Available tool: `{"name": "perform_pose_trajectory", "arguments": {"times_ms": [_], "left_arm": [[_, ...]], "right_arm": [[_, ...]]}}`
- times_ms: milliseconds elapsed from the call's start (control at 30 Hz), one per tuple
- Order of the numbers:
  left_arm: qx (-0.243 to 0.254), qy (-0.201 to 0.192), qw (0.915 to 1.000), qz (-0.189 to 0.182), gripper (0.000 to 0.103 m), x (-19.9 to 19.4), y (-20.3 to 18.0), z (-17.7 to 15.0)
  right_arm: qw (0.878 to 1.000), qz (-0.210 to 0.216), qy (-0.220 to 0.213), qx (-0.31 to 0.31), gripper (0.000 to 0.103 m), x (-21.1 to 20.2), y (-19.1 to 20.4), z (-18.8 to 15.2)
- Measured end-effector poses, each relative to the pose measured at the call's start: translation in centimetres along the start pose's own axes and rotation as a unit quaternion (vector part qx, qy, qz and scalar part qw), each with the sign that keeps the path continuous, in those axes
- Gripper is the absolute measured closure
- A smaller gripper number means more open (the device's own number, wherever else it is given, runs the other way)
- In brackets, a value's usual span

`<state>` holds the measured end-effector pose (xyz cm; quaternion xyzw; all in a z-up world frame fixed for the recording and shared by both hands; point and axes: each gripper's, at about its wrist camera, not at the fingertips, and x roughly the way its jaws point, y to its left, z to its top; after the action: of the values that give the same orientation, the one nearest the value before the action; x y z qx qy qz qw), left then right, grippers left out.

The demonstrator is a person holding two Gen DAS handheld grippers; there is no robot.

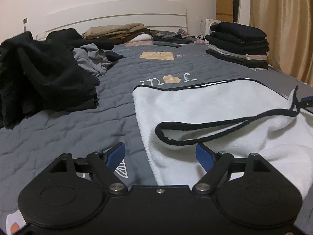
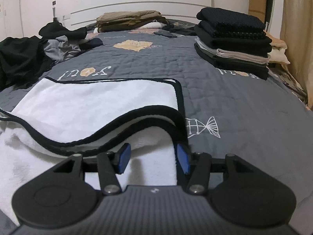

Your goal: Fold clothes

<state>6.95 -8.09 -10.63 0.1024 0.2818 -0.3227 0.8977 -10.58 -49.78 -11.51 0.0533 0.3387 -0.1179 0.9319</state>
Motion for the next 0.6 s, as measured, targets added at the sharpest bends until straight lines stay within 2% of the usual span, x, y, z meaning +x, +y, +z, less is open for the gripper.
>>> {"name": "perform_pose_trajectory", "arguments": {"times_ms": [133, 267, 333, 433, 467, 500, 600], "left_arm": [[-0.016, 0.006, 0.9996, -0.020, 0.026, 1.8, 0.5, 0.1], [-0.016, -0.001, 0.9997, -0.019, 0.028, 3.4, 0.7, 0.2], [-0.019, -0.005, 0.9996, -0.019, 0.033, 4.0, 0.7, 0.4], [-0.032, -0.002, 0.9992, -0.024, 0.053, 4.9, 0.9, 0.6], [-0.037, 0.001, 0.9990, -0.026, 0.070, 5.1, 0.9, 0.6], [-0.041, 0.004, 0.9987, -0.029, 0.077, 5.3, 0.9, 0.6], [-0.040, -0.003, 0.9989, -0.025, 0.081, 5.2, 0.9, 0.4]], "right_arm": [[1.000, -0.002, 0.000, 0.010, 0.051, 0.4, -0.5, -0.1], [1.000, -0.006, -0.003, 0.019, 0.050, 0.6, -0.9, -0.1], [1.000, -0.006, -0.004, 0.020, 0.050, 0.6, -0.9, -0.1], [1.000, -0.004, -0.006, 0.024, 0.050, 0.7, -0.9, 0.0], [1.000, -0.003, -0.007, 0.028, 0.050, 0.7, -1.0, 0.1], [0.999, -0.002, -0.008, 0.032, 0.049, 0.8, -1.1, 0.2], [0.999, -0.002, -0.010, 0.040, 0.049, 0.9, -1.3, 0.3]]}}
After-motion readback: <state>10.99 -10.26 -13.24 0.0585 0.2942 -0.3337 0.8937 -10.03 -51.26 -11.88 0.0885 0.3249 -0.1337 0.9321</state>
